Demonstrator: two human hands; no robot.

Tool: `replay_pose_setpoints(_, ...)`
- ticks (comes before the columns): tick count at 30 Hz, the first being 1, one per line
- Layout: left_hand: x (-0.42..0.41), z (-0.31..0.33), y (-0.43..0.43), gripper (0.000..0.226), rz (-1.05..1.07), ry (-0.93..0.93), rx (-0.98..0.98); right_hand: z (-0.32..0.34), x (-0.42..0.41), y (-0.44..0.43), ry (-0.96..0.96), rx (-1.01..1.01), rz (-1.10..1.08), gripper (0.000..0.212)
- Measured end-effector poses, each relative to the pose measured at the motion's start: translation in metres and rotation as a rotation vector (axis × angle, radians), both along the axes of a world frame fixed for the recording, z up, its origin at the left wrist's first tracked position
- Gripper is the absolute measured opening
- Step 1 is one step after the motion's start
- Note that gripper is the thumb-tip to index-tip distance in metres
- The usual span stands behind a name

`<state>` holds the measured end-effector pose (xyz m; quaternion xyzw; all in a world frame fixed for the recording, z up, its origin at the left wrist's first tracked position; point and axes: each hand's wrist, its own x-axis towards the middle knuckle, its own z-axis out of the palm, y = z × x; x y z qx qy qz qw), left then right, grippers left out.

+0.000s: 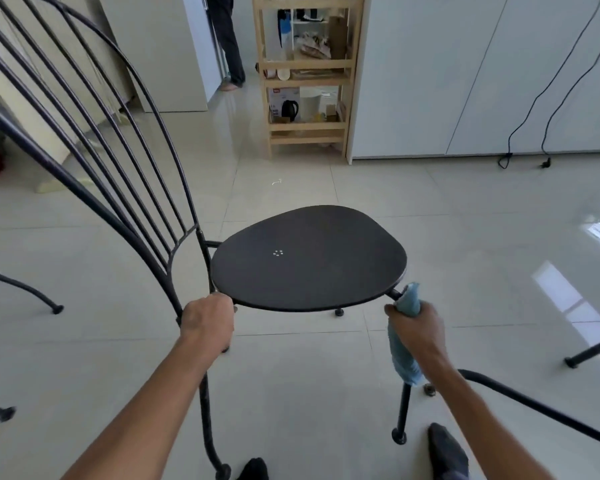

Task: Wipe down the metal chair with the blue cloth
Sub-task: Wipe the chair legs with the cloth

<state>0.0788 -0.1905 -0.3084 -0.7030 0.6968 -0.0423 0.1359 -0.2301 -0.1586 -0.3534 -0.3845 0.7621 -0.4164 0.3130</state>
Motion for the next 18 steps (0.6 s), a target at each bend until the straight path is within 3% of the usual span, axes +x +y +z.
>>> replay_pose_setpoints(3, -0.011, -0.008, 0.019, 0.016, 0.076, 0.023, -0.008, 0.002, -0.009, -0.003, 0.107, 0.061, 0.073, 0.022)
replay_pose_setpoints(18, -0.023, -0.032, 0.028, 0.010, 0.102, 0.069, -0.057, -0.028, -0.018, -0.003, 0.137, 0.097, 0.113, 0.023)
